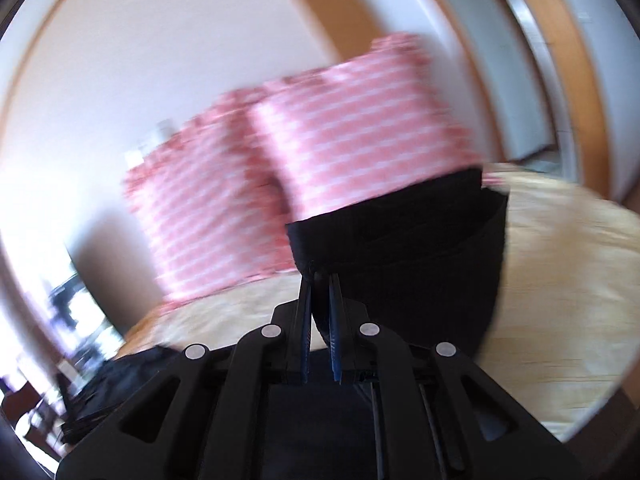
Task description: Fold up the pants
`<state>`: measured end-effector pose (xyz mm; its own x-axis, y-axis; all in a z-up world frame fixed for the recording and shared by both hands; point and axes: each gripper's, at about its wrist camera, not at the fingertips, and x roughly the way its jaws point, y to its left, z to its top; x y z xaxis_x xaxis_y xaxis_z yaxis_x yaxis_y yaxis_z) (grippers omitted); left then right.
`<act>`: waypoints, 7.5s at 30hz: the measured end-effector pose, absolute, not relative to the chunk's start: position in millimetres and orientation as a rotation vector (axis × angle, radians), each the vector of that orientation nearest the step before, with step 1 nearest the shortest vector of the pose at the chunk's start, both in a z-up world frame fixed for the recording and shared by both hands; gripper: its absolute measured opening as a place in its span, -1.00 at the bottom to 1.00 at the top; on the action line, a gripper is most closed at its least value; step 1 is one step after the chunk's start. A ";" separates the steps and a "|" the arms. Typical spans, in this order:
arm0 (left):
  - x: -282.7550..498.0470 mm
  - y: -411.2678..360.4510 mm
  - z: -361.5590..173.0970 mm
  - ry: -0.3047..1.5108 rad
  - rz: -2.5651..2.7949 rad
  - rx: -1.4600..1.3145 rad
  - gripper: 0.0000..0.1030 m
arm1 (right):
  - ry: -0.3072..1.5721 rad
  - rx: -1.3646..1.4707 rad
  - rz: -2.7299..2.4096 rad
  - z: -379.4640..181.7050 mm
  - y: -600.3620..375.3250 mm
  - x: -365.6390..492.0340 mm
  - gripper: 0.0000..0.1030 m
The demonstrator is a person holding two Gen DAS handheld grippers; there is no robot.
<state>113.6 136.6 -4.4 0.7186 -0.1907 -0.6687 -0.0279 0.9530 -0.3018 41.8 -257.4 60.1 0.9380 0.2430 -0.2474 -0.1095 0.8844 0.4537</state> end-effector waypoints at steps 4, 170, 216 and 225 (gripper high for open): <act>108.6 138.6 0.3 0.756 -0.125 -0.376 0.77 | 0.513 0.389 0.518 20.3 -146.6 82.9 -0.84; 45.0 -69.4 60.9 0.613 -0.746 0.075 0.78 | 0.374 0.284 0.019 30.5 -273.6 15.1 0.09; 111.9 64.3 1.4 0.841 -0.196 0.020 0.90 | 0.854 0.428 0.261 -18.4 -263.3 148.1 0.05; 114.9 70.6 -1.4 0.868 -0.197 -0.026 0.90 | 0.777 0.286 0.302 -6.5 -244.9 140.2 -0.52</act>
<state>114.9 70.6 -1.4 0.6296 -0.1822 -0.7552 0.1611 0.9816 -0.1025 140.2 -244.9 -6.5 0.6748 0.3680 -0.6397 -0.1602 0.9192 0.3598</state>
